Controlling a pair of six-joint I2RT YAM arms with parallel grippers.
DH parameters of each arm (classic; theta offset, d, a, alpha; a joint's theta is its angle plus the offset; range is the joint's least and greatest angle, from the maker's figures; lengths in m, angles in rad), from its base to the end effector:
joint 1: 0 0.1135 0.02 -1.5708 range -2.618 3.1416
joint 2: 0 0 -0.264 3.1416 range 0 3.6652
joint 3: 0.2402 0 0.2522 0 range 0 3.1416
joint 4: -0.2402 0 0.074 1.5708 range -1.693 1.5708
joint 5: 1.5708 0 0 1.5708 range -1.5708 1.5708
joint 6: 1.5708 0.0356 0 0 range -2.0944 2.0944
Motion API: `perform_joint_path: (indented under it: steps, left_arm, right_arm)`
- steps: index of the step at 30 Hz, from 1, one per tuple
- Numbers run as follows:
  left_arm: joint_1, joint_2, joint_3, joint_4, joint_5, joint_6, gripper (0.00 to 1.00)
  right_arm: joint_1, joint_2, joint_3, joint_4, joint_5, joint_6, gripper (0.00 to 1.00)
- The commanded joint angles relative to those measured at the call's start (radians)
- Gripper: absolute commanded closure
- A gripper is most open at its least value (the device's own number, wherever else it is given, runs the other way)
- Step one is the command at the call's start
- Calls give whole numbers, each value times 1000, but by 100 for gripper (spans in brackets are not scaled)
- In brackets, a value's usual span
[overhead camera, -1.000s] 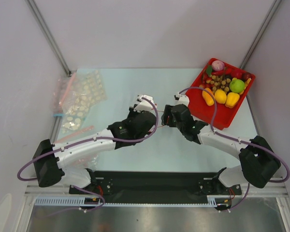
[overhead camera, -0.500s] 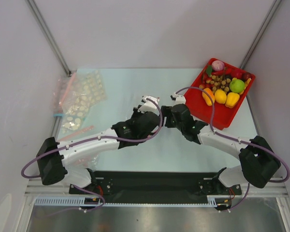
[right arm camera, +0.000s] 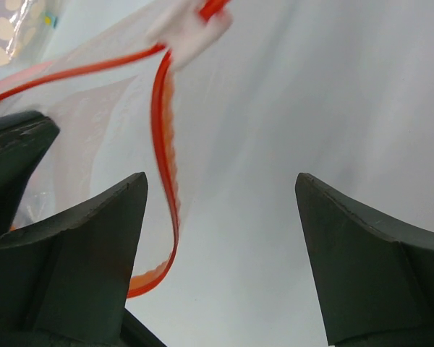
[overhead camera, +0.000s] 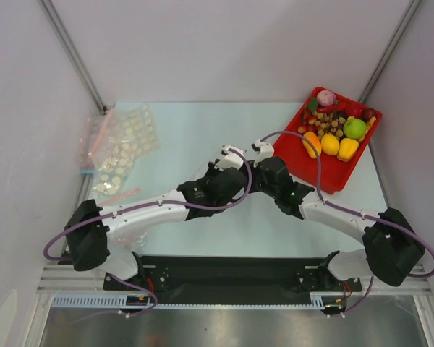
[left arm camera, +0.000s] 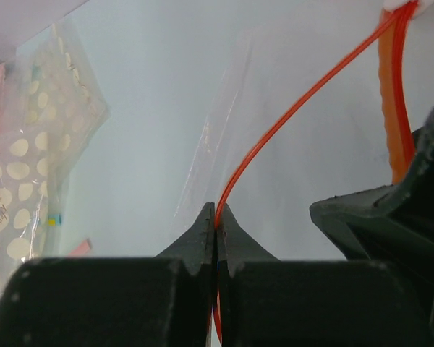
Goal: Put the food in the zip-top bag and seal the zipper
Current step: Open the zipper of the food storage bag.
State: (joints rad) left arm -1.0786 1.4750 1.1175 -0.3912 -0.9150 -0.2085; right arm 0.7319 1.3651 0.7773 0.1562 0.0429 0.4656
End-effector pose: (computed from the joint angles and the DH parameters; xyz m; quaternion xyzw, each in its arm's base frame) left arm 0.1739 -0.2646 0.2816 0.1866 0.8202 0.1088 0.5297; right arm 0.2262 0.2012 0.2402 -0.1003 0.8360 0.2890 0.4556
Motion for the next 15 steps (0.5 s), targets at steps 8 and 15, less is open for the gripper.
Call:
perform_joint_path:
  steps: [8,15]
  left_arm:
    - [3,42,58,8,-13,4,98]
    - [19,56,62,5,-16,4,98]
  right_arm:
    - [-2,-199,-82,86,38,-7,11]
    - [-52,-360,-136,68,94,-7,10]
